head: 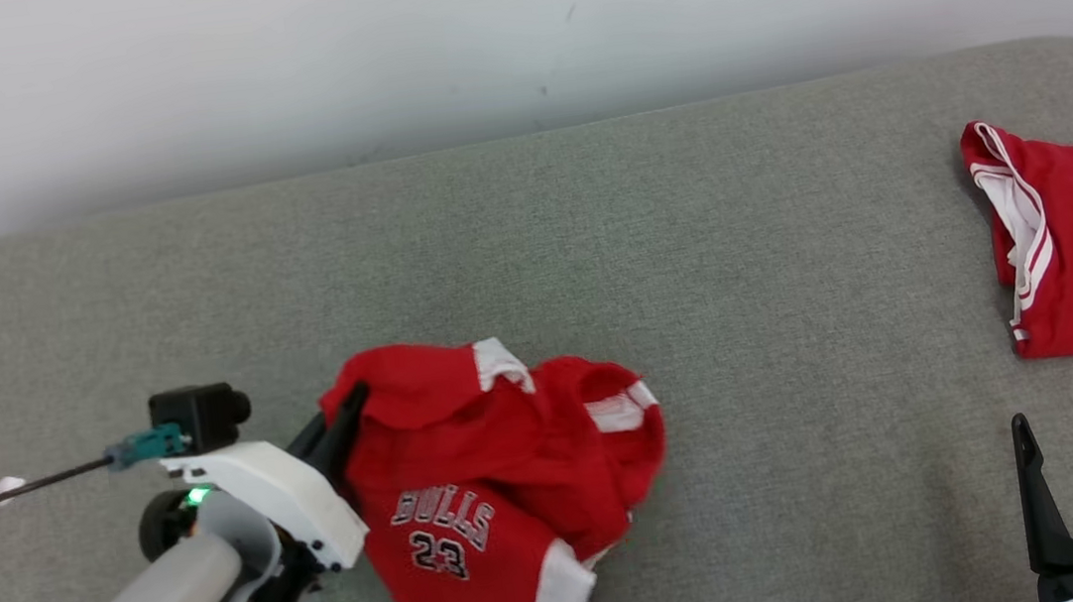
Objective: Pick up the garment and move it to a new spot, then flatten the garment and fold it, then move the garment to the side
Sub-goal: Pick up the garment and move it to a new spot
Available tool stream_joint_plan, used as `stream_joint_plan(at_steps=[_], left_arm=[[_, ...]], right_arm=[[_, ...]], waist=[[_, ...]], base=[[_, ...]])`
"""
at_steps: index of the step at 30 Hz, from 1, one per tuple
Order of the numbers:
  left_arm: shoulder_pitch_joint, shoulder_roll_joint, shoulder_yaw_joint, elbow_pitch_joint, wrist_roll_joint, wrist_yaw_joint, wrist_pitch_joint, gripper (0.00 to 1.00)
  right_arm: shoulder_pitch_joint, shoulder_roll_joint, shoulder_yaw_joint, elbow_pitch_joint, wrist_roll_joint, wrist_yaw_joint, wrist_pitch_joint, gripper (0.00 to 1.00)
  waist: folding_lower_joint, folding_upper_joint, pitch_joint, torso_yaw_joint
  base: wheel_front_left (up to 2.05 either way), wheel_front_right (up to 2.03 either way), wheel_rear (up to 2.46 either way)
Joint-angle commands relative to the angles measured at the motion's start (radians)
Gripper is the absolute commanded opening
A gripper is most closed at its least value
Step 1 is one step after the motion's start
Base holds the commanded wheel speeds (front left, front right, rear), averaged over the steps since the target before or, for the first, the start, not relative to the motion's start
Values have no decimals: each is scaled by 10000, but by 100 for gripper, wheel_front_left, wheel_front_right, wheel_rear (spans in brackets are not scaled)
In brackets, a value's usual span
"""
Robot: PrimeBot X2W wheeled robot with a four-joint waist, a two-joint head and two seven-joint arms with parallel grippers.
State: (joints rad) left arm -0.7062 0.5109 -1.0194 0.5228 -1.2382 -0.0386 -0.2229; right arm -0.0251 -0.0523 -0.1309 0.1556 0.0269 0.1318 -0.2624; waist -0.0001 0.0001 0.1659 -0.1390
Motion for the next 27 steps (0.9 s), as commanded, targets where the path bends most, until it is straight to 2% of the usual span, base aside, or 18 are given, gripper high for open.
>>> stream_joint_plan(at_steps=[1, 6, 7, 9, 10, 15, 21, 22, 27], left_arm=[[-165, -85, -14, 513, 225, -75, -120, 0], [-395, -347, -92, 2060, 580, -268, -259, 0], [-412, -420, -91, 2285, 651, -297, -276, 11], [-417, -524, -89, 2666, 793, -319, -344, 55], [-385, -577, -70, 2833, 833, -330, -352, 100], [-140, -804, 271, 3147, 1141, -325, -435, 100], [672, -642, 2059, 1841, 2561, 510, -403, 100], [672, -642, 2059, 1841, 2561, 510, -403, 100], [2118, -633, 3505, 413, 3731, 1096, -407, 100]], right_arm=[[-141, 14, 6, 29, 15, -23, -26, 100], [-187, 13, 37, 173, 44, -23, -26, 100], [-175, 12, 28, 189, 49, -23, -26, 100], [-125, 14, 8, 225, 64, -23, -27, 100], [-91, 14, 7, 250, 65, -23, -27, 100], [64, 13, -69, 269, 80, -23, -27, 100], [312, 14, -349, 134, 2, -23, -27, 100], [312, 14, -349, 134, 2, -23, -27, 100], [504, 13, -474, 68, -27, -23, -27, 100]], waist=[[1, -1, 2, -40], [1, -1, -99, -168], [1, -1, -128, -176], [1, -1, -190, -181], [1, -1, -238, -183], [1, -1, -524, -129], [1, -1, -890, 186], [1, -1, -890, 186], [1, -1, -1177, 440]], base=[[0, 0, 0], [0, 0, 0], [0, 0, 0], [0, 0, 0], [0, 0, 0], [0, 0, 0], [0, 0, 0], [0, 0, 0], [0, 0, 0]])
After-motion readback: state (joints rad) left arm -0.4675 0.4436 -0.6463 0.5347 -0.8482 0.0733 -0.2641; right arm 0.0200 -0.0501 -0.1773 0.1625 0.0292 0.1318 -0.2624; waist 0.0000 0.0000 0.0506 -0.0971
